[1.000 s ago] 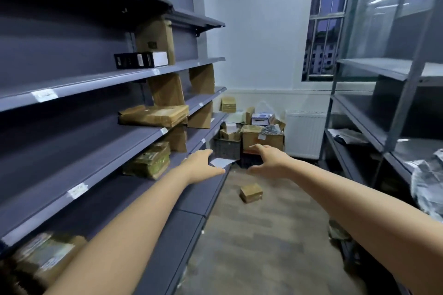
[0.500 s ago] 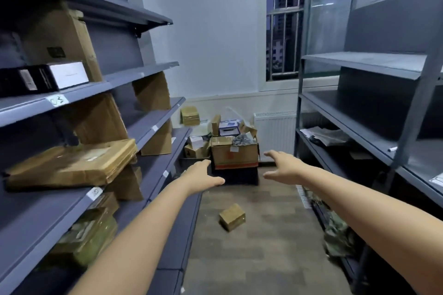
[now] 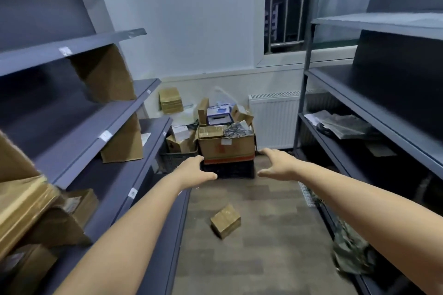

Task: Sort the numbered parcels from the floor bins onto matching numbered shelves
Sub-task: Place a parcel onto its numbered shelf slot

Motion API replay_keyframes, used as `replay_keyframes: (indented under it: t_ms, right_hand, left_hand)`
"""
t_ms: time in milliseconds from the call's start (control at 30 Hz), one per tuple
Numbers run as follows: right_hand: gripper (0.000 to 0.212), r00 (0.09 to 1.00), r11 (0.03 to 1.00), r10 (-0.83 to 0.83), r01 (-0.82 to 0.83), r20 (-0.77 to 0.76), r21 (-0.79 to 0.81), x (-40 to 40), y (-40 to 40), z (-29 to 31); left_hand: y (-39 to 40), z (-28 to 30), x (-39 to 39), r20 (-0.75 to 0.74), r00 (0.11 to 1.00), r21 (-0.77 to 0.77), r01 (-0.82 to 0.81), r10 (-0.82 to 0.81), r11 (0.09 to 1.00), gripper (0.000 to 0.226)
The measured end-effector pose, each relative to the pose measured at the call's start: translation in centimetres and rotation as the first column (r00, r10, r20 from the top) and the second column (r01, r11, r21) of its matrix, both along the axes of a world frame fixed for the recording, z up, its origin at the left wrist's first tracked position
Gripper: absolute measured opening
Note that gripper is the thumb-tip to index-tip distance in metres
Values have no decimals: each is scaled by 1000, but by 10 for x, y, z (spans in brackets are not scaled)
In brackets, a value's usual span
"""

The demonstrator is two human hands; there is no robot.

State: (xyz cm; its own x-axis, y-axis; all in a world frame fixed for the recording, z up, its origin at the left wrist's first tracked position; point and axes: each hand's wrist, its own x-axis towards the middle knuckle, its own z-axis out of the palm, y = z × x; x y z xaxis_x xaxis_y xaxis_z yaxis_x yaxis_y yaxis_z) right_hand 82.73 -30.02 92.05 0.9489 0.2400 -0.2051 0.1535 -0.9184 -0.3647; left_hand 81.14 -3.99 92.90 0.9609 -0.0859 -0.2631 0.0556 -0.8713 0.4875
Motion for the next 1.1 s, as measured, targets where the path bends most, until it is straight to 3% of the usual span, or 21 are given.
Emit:
replay_keyframes:
  t_ms: [400,633,733,867,1100]
  right_hand:
    - [78,983,999,47,-49,-179,-6,215,24,-80]
    - [78,966,999,30,-35,-258,-15,327,53,-148]
    - [79,954,999,16,-25,-299,-29,366,60,-187]
    - [78,938,998,-5,-15,-346,-53,413,61,-255]
    - [82,911,997,24,-50,-411,-52,474,58,-410]
  left_hand:
    - [0,-85,203,-187,982,30,-16,21,999,88]
    - [19,-151,324,-286,958,-6,30,-31,1000,104]
    - [25,-190,368,-318,948,10,31,-26,999,112]
    - [26,-254,407,-320,947,52,22,-4,998,97]
    - [35,-404,457,-364,928,78,-52,77,996,92]
